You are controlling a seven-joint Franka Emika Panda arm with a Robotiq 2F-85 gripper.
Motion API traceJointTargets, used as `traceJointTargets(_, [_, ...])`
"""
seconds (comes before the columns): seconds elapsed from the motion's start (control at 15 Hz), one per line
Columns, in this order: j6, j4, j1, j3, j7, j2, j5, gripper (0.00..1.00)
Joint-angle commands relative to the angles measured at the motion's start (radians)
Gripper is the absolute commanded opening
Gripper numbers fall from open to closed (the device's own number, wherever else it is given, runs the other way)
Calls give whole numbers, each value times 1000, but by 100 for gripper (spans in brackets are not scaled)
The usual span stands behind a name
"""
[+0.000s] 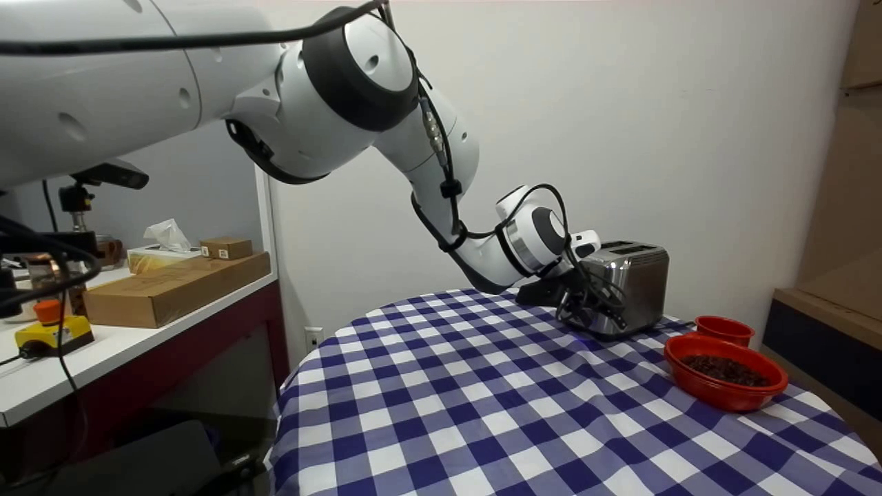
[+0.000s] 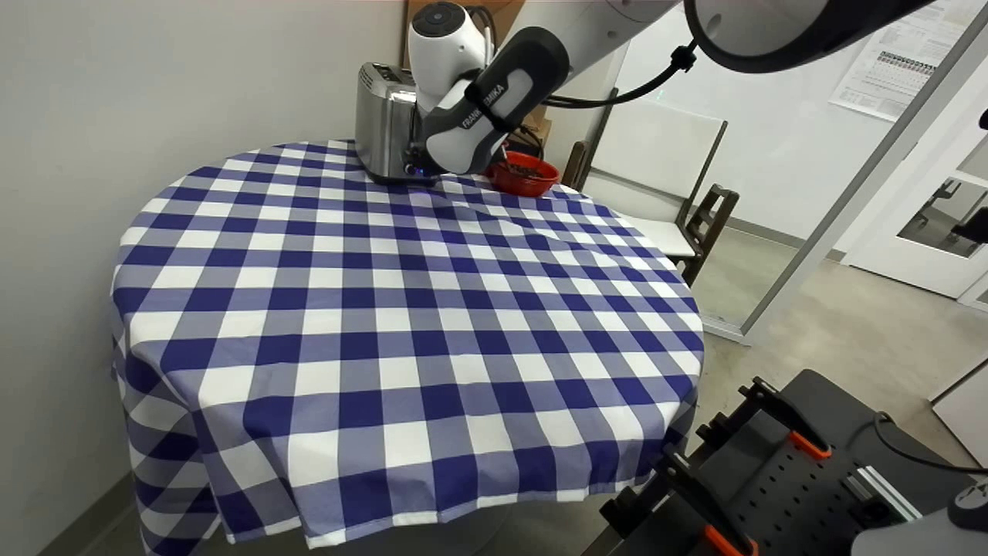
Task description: Turn off the toaster
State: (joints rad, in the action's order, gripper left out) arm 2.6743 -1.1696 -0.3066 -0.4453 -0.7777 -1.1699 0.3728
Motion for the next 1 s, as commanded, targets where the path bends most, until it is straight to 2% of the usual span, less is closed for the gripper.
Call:
traceJointTargets(0.0, [5, 51, -8, -14, -31, -39, -12, 100])
traceJointTargets(0.8, [36, 74, -18, -63, -79, -65, 6, 100])
traceJointTargets(0.93, [-43, 37, -8, -8, -8, -24, -13, 100])
